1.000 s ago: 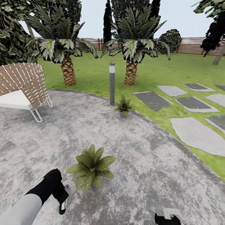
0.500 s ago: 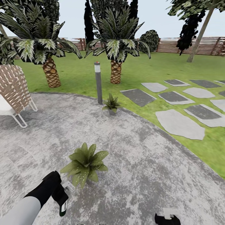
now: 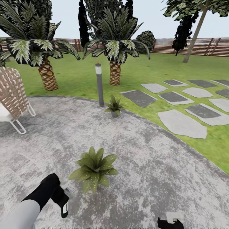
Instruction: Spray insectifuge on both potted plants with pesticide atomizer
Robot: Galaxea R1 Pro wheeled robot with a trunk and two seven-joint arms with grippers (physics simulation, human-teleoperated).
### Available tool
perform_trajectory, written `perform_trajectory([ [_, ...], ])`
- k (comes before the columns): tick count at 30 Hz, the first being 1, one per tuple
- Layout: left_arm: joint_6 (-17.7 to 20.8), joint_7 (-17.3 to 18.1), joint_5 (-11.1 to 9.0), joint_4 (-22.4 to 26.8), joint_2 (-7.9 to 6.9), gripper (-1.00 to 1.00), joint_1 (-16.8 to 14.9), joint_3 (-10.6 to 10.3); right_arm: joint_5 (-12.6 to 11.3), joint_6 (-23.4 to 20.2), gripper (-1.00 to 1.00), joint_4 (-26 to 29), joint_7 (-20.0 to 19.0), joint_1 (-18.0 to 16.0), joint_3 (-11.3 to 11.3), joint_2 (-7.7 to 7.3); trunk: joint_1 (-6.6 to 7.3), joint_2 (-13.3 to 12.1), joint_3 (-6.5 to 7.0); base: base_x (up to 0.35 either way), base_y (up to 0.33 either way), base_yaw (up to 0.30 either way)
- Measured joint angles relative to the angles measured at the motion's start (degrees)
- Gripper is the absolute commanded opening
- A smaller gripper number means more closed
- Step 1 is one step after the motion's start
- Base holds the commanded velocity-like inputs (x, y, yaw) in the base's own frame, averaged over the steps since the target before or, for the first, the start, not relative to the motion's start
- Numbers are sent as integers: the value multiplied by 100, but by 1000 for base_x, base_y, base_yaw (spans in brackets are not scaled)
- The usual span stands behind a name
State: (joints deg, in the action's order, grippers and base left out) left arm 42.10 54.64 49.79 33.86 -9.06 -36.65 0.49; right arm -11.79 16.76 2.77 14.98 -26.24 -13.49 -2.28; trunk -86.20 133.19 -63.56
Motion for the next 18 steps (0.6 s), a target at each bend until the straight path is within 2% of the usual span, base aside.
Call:
perform_trajectory([
  [4,0,0,-1,19,7,-100,0,7,-2,0,100,5,-2,0,-4,3,1,0,0,-11,335,0],
  [9,0,0,0,31,50,-100,0,-1,-19,0,100,14,7,0,6,17,3,0,0,159,311,-24],
  [13,-4,-2,2,32,49,-100,-1,-2,-23,1,100,16,8,0,9,10,2,0,0,130,203,-227],
  [18,-7,-4,1,29,37,-100,-1,-8,-23,2,100,17,7,0,9,15,1,0,0,12,20,-287],
])
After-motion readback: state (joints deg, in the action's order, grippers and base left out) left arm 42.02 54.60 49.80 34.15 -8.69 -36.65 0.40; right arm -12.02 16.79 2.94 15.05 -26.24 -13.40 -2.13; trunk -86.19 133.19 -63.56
